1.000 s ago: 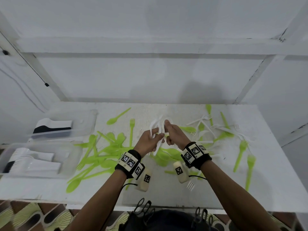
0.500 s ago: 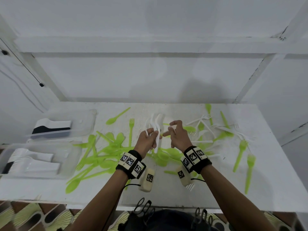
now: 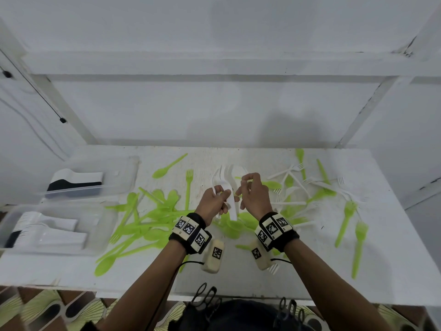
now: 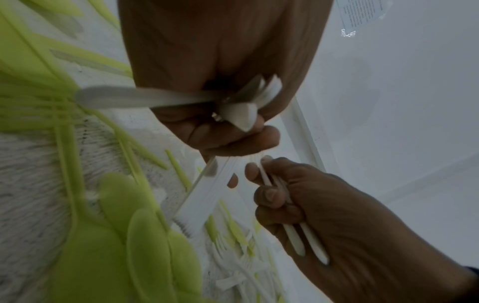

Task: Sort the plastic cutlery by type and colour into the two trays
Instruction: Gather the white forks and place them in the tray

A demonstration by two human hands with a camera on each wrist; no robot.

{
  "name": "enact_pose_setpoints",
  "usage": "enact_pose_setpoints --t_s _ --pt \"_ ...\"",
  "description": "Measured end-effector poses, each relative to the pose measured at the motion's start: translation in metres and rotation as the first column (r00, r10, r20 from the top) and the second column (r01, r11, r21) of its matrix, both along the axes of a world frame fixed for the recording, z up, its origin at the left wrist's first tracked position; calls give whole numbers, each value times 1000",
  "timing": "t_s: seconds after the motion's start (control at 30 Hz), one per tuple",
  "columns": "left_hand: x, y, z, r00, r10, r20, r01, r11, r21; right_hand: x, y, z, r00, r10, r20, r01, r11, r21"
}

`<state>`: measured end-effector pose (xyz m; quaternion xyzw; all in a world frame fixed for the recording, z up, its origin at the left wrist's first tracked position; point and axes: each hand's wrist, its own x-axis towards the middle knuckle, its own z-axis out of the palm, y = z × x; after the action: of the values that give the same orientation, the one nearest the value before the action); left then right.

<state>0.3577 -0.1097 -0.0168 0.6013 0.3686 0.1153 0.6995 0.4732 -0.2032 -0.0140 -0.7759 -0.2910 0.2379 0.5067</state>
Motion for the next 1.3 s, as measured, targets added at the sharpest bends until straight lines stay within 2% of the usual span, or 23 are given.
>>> enact_pose_setpoints --t_s 0.07,0.17,0.3,0.43,0.53,0.63,0.83,1.03,1.2,1.3 --pt "0 0 -2 1000 -10 -14 10 1000 -8 0 0 0 999 -35 6 35 999 40" --pt "1 1 -1 999 -4 -31 4 1000 7 2 -4 -1 999 -12 -34 14 996 84" --pt "2 4 -6 1000 -20 -10 20 1000 -13 8 -1 -7 999 0 43 1 999 -35" --pt "2 4 -7 1000 -5 -10 4 1000 -16 4 0 -12 993 -116 1 116 993 37" --pt "3 6 -9 999 -43 -19 43 999 -20 -2 3 -18 984 -177 -18 177 981 72" --pt "5 7 -8 998 -41 -39 43 998 40 -5 7 -21 978 -207 17 205 975 85" --pt "7 6 -3 993 37 -116 -22 991 131 -20 7 -20 979 -170 111 152 976 153" --pt "4 3 -4 993 -13 -120 33 986 165 -17 8 -19 979 -202 19 199 975 101" --pt "2 4 -4 990 -76 -117 99 975 199 -8 11 -17 952 -245 -186 257 965 45" --pt "1 4 -1 986 -105 -133 133 964 230 -9 8 -14 953 -228 -200 246 966 74"
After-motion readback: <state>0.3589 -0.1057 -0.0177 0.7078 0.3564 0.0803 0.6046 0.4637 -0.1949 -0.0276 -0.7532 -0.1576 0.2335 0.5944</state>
